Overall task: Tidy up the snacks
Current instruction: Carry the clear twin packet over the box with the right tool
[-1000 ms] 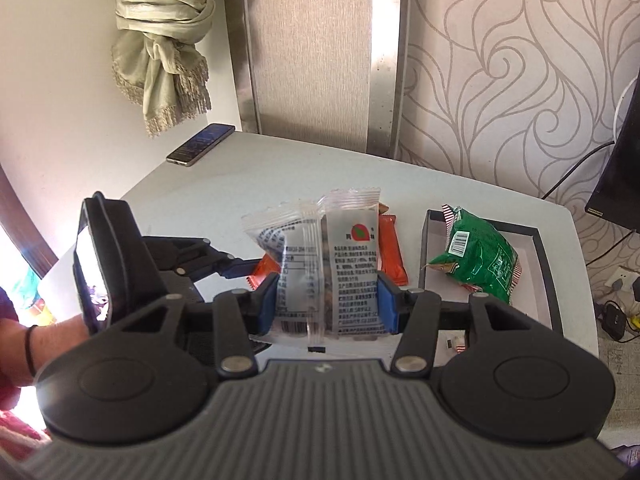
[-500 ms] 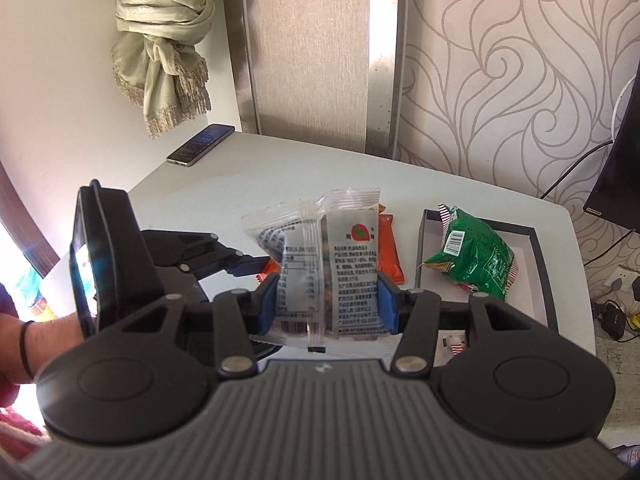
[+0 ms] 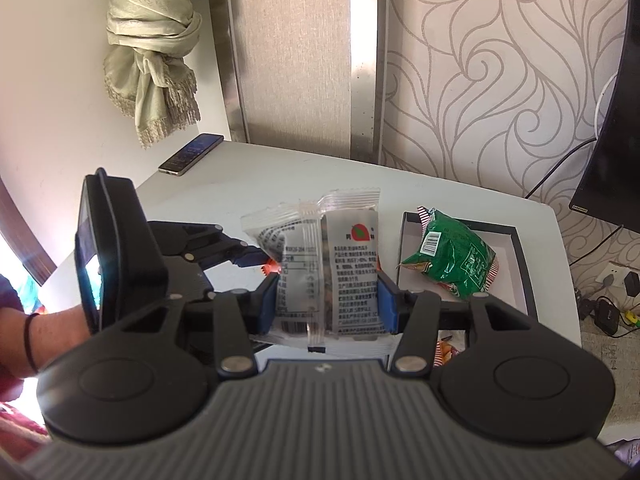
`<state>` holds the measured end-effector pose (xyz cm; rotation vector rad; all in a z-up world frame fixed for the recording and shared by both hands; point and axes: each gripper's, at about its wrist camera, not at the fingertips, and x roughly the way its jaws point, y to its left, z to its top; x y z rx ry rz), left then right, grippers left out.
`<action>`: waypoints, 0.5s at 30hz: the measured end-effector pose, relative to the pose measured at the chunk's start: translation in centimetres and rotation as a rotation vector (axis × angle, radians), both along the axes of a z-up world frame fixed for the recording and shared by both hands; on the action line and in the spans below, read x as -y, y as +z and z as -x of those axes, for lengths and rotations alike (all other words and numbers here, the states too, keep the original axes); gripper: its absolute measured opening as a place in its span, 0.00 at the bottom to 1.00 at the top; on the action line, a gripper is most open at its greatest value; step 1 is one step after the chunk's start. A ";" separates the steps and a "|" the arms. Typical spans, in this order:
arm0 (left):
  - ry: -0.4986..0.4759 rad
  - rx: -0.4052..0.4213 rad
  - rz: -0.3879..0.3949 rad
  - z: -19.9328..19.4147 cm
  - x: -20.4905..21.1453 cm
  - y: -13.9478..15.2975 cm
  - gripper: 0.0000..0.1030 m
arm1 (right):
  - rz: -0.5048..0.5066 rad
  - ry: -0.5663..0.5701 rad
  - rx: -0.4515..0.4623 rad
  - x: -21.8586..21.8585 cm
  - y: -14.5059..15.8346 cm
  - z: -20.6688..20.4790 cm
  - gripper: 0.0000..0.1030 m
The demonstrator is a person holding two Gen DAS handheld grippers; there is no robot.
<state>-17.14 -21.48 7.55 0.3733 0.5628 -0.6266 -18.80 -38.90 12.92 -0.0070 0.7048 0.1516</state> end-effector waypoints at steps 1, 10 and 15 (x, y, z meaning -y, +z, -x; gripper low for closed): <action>0.001 0.000 -0.001 -0.1 0.0 -0.1 0.41 | 0.000 0.000 -0.002 0.0 0.0 0.0 0.51; 0.005 -0.021 -0.001 -0.6 0.0 -0.7 0.41 | -0.001 0.006 -0.025 -0.2 -0.7 0.0 0.51; 0.004 -0.023 0.005 -0.8 0.0 -0.7 0.41 | -0.002 0.002 -0.031 0.0 -0.9 -0.2 0.51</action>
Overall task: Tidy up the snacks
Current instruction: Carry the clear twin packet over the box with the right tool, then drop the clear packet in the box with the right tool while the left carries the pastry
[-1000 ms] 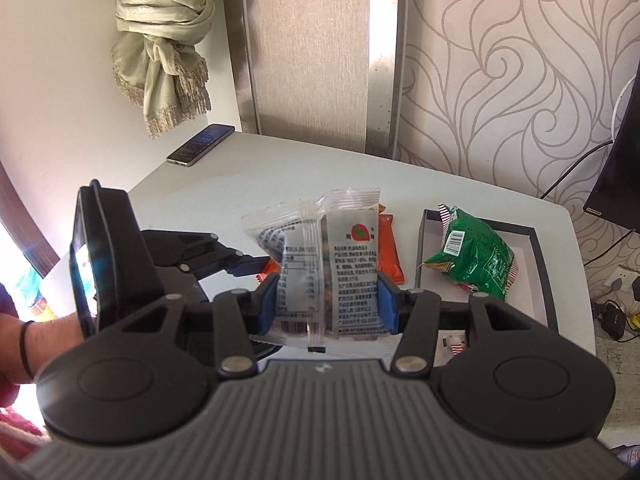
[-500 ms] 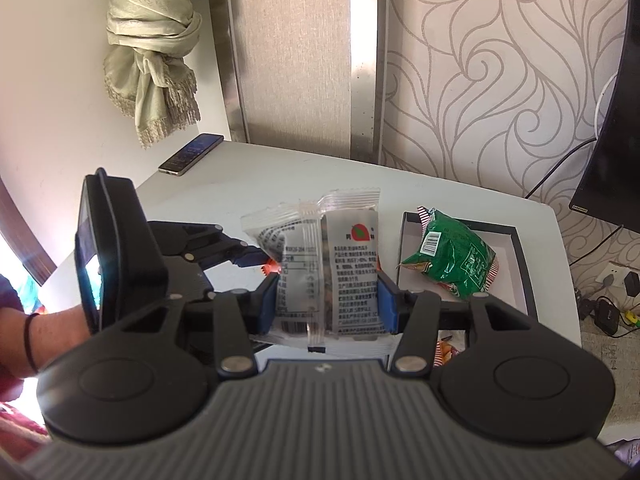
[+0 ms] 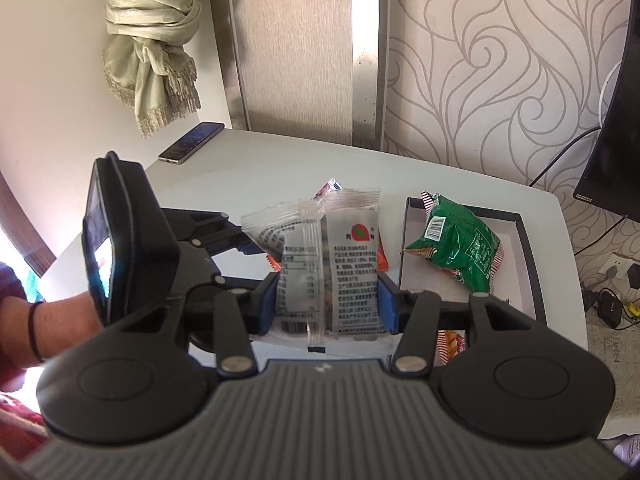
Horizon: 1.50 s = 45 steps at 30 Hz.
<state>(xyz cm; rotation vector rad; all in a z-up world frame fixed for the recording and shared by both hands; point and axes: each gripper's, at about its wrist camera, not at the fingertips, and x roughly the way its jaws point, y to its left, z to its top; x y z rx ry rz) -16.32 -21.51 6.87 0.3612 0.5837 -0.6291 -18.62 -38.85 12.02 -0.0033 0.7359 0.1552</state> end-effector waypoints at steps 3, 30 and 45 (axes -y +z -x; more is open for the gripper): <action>0.000 0.002 0.005 0.0 0.0 0.1 0.41 | 0.000 -0.005 0.000 0.3 0.0 -0.2 0.51; -0.011 -0.015 0.030 0.8 0.9 0.3 0.41 | 0.006 -0.111 -0.002 6.2 -0.3 -0.6 0.51; -0.035 0.003 0.072 1.0 3.1 2.8 0.41 | 0.068 -0.140 -0.067 9.5 -2.6 -3.7 0.51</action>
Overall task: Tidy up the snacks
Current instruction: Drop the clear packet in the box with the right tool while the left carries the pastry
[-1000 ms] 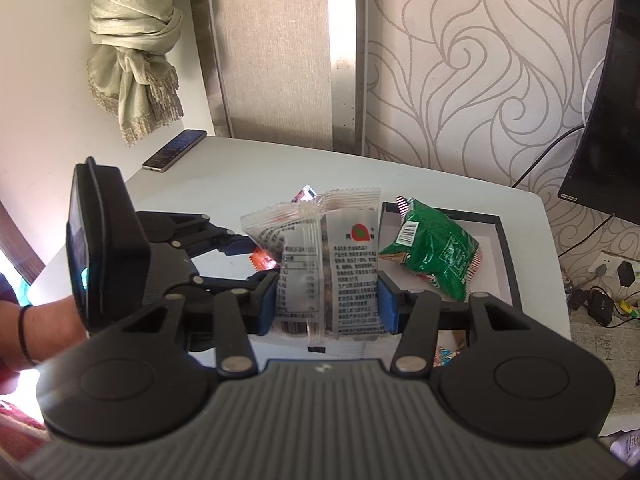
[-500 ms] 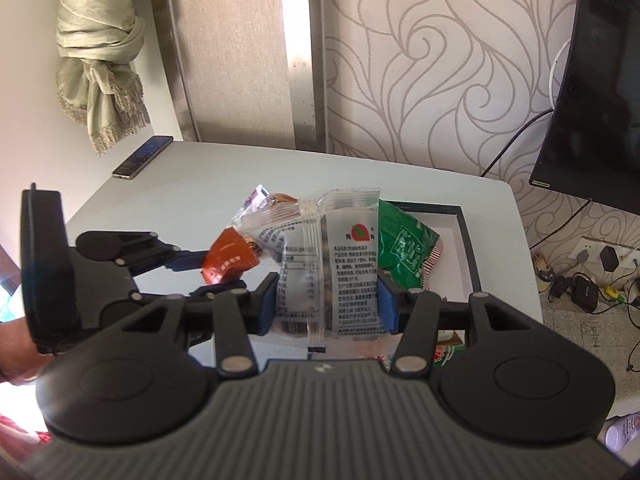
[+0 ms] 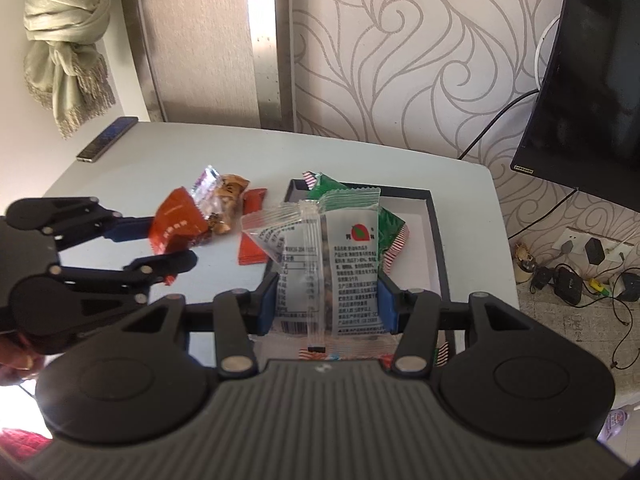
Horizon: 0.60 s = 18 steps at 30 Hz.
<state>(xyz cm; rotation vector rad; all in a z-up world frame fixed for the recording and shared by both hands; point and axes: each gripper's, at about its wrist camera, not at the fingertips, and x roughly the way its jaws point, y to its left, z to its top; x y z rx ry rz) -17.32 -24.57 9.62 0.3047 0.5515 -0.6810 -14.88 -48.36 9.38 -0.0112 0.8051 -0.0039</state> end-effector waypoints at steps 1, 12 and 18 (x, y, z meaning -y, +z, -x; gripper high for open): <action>-0.004 0.000 0.001 0.1 0.2 0.1 0.41 | 0.006 -0.005 -0.006 0.4 -0.2 -0.3 0.51; -0.011 0.011 0.010 0.3 1.1 0.8 0.41 | 0.023 -0.056 -0.093 3.9 -3.4 -5.2 0.51; -0.009 0.010 0.004 0.4 1.1 0.9 0.41 | 0.022 -0.075 -0.158 4.7 -6.0 -8.0 0.51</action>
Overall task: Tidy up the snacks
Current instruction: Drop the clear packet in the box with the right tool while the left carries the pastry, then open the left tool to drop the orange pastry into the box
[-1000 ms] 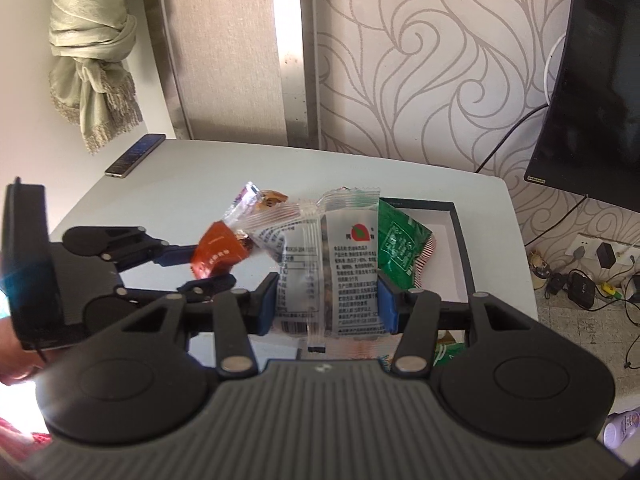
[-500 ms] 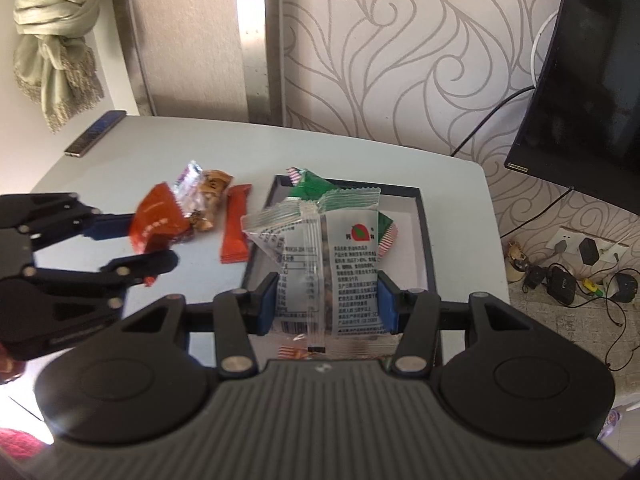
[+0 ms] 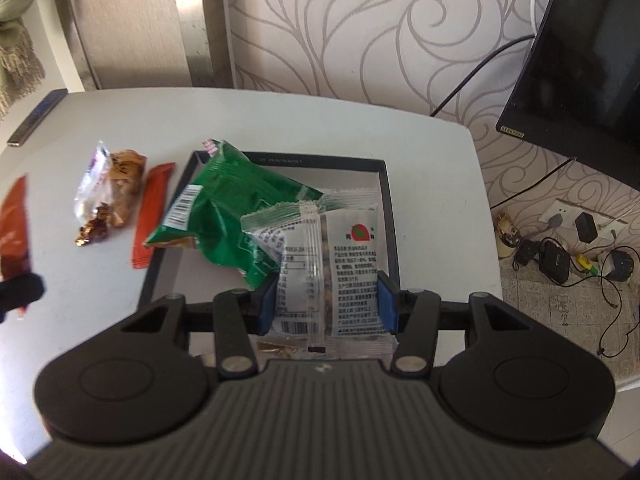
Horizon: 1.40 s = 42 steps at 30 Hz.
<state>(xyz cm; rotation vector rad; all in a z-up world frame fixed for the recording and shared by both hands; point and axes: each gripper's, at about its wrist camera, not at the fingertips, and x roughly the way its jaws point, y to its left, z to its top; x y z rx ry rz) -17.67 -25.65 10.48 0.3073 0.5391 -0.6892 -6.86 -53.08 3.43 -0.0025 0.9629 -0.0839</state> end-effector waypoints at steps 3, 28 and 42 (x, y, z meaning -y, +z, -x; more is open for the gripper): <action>0.002 -0.003 -0.004 0.0 0.0 -0.1 0.41 | -0.008 -0.011 -0.023 0.4 -0.8 -0.8 0.51; -0.123 -0.012 -0.043 -0.1 4.7 -2.3 0.42 | -0.081 -0.069 0.222 -1.6 7.7 11.0 0.55; -0.153 -0.038 -0.025 -2.0 9.9 -4.8 0.42 | -0.142 -0.186 0.217 -3.0 7.8 19.4 0.55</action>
